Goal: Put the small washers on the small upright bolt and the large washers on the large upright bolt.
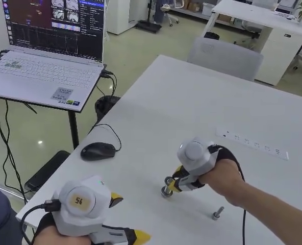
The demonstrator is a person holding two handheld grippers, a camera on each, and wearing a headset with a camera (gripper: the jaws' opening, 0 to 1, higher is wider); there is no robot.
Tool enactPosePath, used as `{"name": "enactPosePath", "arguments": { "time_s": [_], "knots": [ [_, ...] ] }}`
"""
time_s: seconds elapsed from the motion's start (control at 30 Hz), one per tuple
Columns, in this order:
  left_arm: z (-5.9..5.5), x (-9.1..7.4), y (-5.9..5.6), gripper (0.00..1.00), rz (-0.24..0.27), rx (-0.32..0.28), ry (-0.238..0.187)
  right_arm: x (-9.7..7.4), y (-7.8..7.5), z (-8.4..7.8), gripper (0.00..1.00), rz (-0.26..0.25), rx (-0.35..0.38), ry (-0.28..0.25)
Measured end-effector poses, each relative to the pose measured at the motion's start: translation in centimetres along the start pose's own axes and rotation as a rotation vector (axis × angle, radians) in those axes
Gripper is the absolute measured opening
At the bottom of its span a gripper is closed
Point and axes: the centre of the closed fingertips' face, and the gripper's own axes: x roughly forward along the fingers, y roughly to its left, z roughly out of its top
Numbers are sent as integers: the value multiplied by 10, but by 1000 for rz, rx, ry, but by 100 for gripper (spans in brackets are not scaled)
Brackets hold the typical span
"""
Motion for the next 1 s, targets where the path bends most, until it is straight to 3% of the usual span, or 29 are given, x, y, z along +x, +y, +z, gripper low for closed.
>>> {"name": "enactPosePath", "arguments": {
  "time_s": [0.77, 1.0],
  "knots": [
    [-1, 0, 5, 65, 8, -9, 2, 35, 2, -20, 24, 24, 50, 65],
    [0, -1, 6, 65, 11, -8, 1, 40, 1, -22, 24, 31, 66, 56]
  ]
}}
